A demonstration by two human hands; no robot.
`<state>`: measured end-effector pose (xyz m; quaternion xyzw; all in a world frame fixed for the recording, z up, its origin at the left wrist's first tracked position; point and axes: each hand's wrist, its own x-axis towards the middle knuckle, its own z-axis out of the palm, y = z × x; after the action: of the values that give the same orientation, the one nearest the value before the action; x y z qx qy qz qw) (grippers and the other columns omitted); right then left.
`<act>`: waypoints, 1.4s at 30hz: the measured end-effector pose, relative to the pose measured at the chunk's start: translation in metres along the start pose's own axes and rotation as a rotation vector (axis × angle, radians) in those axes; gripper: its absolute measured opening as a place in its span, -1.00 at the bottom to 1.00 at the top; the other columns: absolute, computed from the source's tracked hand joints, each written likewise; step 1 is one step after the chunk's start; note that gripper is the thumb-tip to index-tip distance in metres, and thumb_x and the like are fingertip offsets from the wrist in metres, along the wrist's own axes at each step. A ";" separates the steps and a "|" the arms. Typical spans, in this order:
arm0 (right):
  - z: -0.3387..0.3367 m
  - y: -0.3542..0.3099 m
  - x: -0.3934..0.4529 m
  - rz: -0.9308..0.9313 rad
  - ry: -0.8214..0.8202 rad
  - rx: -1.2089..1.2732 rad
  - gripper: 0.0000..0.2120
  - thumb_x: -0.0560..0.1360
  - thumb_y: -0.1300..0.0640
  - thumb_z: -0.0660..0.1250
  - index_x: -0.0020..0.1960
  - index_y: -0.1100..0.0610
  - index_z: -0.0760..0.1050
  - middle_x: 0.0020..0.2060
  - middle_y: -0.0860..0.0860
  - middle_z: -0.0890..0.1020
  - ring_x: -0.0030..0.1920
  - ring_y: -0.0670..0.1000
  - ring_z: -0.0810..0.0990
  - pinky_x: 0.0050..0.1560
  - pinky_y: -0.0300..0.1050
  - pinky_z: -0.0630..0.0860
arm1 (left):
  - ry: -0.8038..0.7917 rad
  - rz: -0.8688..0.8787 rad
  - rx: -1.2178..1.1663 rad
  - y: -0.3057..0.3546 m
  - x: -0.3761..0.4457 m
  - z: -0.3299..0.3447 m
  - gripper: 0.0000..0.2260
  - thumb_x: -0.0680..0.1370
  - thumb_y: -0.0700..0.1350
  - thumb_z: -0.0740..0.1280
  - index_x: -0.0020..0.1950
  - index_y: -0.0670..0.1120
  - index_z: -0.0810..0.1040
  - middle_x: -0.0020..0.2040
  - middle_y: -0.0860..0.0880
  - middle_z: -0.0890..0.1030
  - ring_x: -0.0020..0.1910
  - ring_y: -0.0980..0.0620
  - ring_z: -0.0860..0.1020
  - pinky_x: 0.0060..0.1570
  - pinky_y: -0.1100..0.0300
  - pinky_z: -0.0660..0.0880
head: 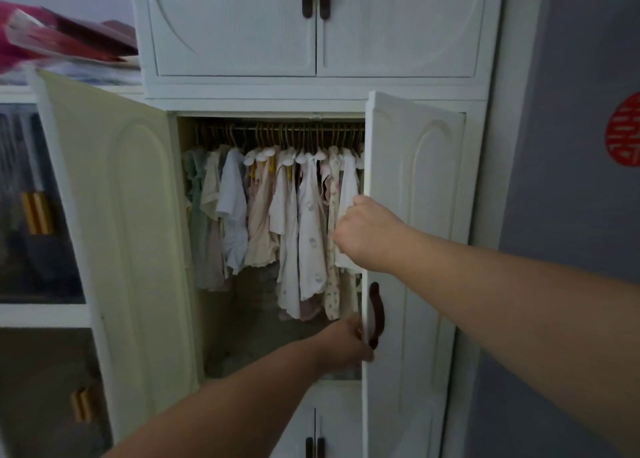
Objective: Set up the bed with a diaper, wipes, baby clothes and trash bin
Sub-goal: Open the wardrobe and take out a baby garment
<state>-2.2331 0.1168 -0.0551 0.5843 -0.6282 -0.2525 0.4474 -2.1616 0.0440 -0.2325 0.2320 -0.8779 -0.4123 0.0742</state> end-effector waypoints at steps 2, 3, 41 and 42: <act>-0.011 -0.004 -0.010 0.030 -0.121 0.010 -0.78 0.37 0.32 0.38 -0.34 0.05 0.47 -0.45 -0.08 0.47 -0.44 -0.02 0.40 -0.18 -0.05 0.36 | -0.028 0.039 0.005 0.009 -0.009 0.010 -0.71 0.41 -0.14 0.47 0.03 0.00 0.45 -0.02 -0.02 0.54 -0.06 0.04 0.54 -0.11 0.14 0.51; -0.014 -0.006 -0.016 0.052 -0.167 0.034 -0.77 0.35 0.37 0.35 -0.33 0.07 0.44 -0.44 -0.06 0.45 -0.44 -0.02 0.39 -0.30 -0.07 0.36 | -0.048 0.054 0.006 0.014 -0.013 0.016 -0.72 0.42 -0.15 0.47 0.04 0.00 0.46 0.00 -0.04 0.55 -0.04 0.02 0.55 -0.08 0.11 0.53; 0.115 -0.126 -0.037 0.299 -0.551 0.730 -0.74 0.52 0.04 0.28 0.15 0.12 0.53 0.02 0.05 0.58 -0.10 0.02 0.52 -0.22 -0.12 0.44 | 0.229 -0.227 0.534 -0.123 -0.024 -0.086 -0.24 0.48 0.16 0.35 0.59 0.08 0.07 0.39 -0.23 0.35 0.39 -0.31 0.35 0.34 -0.13 0.34; 0.115 -0.133 -0.035 0.297 -0.517 0.767 -0.75 0.51 0.03 0.29 0.13 0.12 0.51 0.02 0.05 0.58 -0.12 0.02 0.50 -0.22 -0.12 0.42 | 0.237 -0.212 0.542 -0.124 -0.024 -0.086 -0.24 0.49 0.17 0.34 0.59 0.07 0.07 0.39 -0.23 0.35 0.39 -0.31 0.34 0.34 -0.13 0.34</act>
<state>-2.2668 0.1018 -0.2309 0.5290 -0.8433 -0.0731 0.0603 -2.0703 -0.0726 -0.2696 0.3799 -0.9120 -0.1387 0.0681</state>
